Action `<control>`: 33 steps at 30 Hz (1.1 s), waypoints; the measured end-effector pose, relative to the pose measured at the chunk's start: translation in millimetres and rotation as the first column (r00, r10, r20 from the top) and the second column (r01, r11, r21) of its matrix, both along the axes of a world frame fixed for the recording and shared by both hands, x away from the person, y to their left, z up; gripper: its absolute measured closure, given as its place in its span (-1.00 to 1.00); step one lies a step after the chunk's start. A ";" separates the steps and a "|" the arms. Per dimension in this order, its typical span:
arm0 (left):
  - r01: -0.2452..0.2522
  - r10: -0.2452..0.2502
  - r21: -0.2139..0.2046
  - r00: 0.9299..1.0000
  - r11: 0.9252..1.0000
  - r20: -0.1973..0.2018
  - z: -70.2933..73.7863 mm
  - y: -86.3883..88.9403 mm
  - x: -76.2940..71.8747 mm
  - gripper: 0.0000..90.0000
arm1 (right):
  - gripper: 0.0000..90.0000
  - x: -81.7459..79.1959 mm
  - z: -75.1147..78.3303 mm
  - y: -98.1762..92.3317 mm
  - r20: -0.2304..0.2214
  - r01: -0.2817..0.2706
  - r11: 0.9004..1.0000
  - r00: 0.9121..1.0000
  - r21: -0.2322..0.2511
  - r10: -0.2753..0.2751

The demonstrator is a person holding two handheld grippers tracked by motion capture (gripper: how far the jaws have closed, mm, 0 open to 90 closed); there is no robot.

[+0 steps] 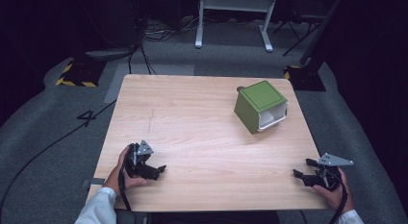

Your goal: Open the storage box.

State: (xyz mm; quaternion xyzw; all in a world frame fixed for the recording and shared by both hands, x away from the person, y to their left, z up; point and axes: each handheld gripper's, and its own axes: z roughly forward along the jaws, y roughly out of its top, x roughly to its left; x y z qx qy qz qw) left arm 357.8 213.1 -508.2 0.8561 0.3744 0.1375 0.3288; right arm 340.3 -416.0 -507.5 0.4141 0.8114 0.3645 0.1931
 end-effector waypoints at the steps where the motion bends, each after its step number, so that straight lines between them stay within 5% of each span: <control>1: 0.015 -0.015 0.000 1.000 1.000 0.003 -0.1 1.4 0.0 -1.00 | -0.54 0.0 0.0 0.0 0.000 0.000 1.000 1.000 0.000 0.000; 12: 0.040 -0.040 0.002 0.999 0.999 0.001 0.0 6.0 -4.5 -0.99 | -0.63 6.2 0.6 3.9 -0.002 0.014 1.000 1.000 -0.015 -0.014; 16: 0.041 -0.041 0.001 0.999 0.999 0.002 -0.1 6.4 -4.9 -0.99 | -0.53 14.7 3.5 10.2 0.014 0.035 0.998 0.999 -0.042 -0.034; 33: 0.040 -0.040 0.000 0.999 0.999 0.005 -0.2 6.4 -6.1 -0.99 | -0.44 74.8 55.5 42.2 0.126 0.094 0.995 0.988 -0.042 -0.088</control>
